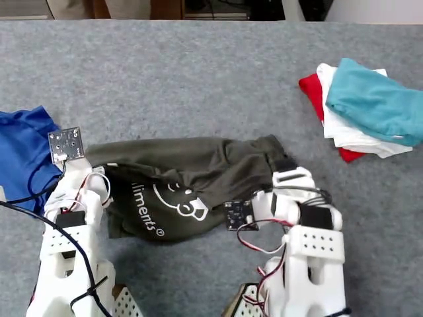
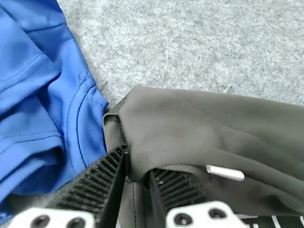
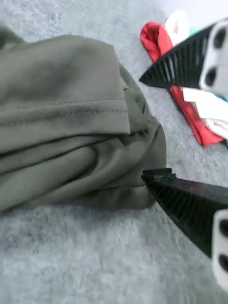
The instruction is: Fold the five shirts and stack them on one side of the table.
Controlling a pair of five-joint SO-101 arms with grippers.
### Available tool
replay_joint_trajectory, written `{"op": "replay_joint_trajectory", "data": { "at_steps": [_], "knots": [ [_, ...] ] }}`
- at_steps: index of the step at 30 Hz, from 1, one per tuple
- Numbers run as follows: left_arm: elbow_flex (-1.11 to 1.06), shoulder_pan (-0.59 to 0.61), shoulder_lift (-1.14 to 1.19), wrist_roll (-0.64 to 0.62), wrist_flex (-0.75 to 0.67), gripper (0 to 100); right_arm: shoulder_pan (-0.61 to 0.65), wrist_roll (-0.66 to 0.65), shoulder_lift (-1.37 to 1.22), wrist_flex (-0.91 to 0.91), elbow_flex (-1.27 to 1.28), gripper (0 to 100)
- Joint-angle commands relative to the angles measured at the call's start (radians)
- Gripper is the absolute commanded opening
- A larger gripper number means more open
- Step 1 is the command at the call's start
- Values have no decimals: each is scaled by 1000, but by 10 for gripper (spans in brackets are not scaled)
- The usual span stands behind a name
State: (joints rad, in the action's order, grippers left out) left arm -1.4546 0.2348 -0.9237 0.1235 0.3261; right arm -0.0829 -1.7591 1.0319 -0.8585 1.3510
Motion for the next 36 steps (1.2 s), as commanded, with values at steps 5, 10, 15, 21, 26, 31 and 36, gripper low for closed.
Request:
{"op": "replay_joint_trajectory", "data": {
  "at_steps": [5, 10, 15, 21, 26, 31, 36],
  "knots": [
    [5, 11, -4, -5, -11, 20, 2, -132, 88, 273, 173, 174],
    [5, 11, -4, -5, -14, 20, -18, -166, 197, 388, 286, 174],
    [5, 8, -4, -5, -17, 20, -22, -170, 348, 408, 349, 174],
    [5, -12, -2, -3, -17, 20, -24, -172, 519, 173, 351, 174],
    [5, -14, -2, -3, -17, 20, -2, -104, 725, -184, 274, 174],
    [5, -14, -2, -3, -14, 20, 82, 40, 900, -493, 196, 171],
    [2, -11, -2, -3, -11, 20, 120, 114, 880, -483, 191, 171]
  ]
}}
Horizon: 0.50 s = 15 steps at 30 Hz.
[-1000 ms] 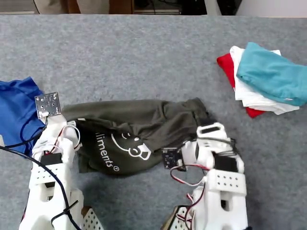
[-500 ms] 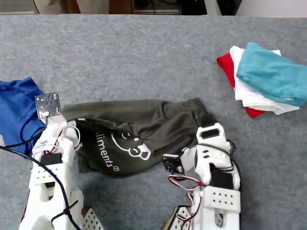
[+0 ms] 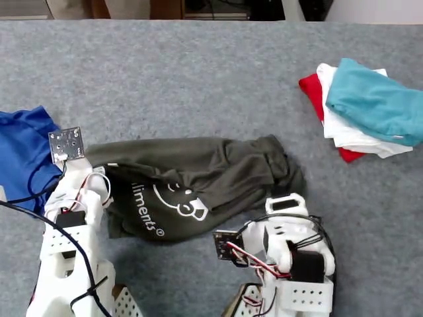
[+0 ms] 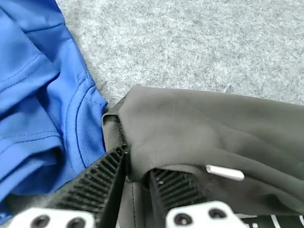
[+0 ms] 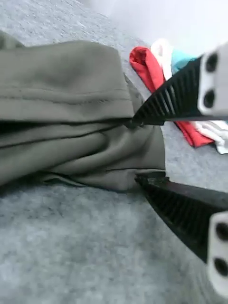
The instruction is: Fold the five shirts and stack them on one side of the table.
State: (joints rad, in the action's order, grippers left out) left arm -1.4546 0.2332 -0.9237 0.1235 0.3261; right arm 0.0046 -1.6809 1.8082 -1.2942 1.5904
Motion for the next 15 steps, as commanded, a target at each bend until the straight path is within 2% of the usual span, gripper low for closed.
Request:
{"op": "replay_joint_trajectory", "data": {
  "at_steps": [1, 8, 15],
  "knots": [
    [-3, -9, -4, -3, -15, 20, 45, 44, 111, -44, -48, 171],
    [-5, -12, -4, -3, -17, 20, 116, 54, 113, 55, -39, 171],
    [-5, -12, -4, -3, -17, 20, 110, 23, 113, 183, 64, 171]
  ]
}}
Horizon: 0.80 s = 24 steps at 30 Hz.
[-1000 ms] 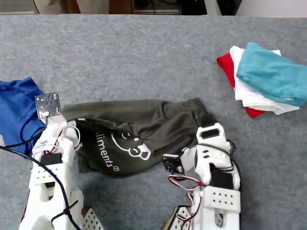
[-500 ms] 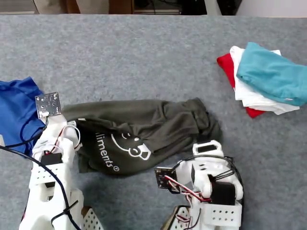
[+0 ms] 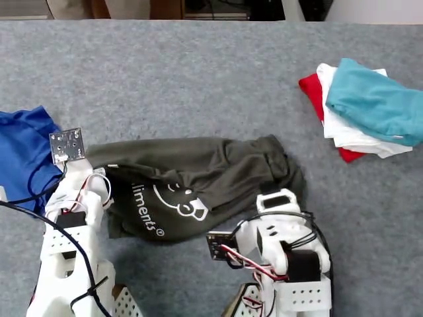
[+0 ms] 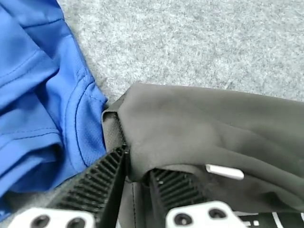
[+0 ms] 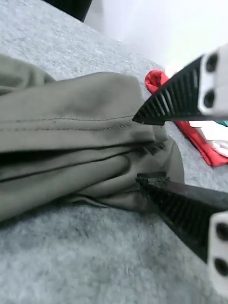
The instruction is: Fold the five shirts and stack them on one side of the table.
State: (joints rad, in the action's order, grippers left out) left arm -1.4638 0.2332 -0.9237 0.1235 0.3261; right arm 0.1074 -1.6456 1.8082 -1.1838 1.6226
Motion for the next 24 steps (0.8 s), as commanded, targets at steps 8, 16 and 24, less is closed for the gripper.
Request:
{"op": "replay_joint_trajectory", "data": {
  "at_steps": [8, 16, 24],
  "knots": [
    [5, -12, -4, -3, -17, 20, 10, -15, 111, 112, 65, 170],
    [5, -12, -4, -3, -17, 20, 8, -15, 110, 104, 65, 170],
    [6, -12, -4, -3, -17, 20, 8, -15, 110, 9, 33, 170]
  ]
}}
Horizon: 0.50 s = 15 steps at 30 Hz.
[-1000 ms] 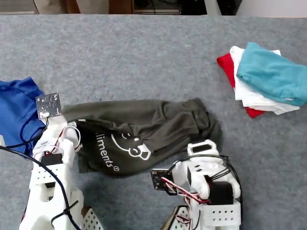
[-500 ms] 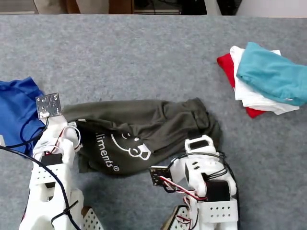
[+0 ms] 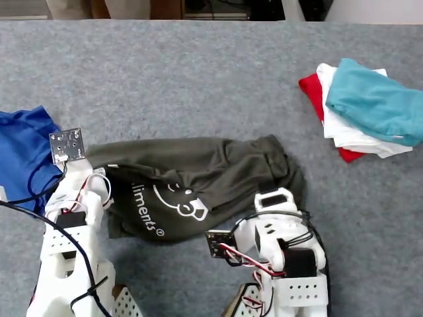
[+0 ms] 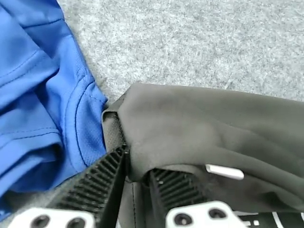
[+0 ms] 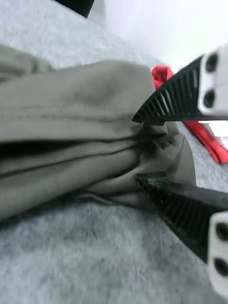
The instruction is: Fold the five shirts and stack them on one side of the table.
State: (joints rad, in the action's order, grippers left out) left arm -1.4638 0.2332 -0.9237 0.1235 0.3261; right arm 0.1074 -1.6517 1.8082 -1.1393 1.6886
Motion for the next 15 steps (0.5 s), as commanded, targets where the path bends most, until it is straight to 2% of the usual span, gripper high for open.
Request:
{"op": "replay_joint_trajectory", "data": {
  "at_steps": [1, 9, 15],
  "knots": [
    [6, -12, -4, -3, -17, 20, 8, -8, 110, -52, -42, 170],
    [6, -12, -4, -3, -18, 20, 4, -5, 110, -115, -102, 170],
    [6, -14, -4, -3, -18, 20, -53, -5, 108, -117, -133, 170]
  ]
}}
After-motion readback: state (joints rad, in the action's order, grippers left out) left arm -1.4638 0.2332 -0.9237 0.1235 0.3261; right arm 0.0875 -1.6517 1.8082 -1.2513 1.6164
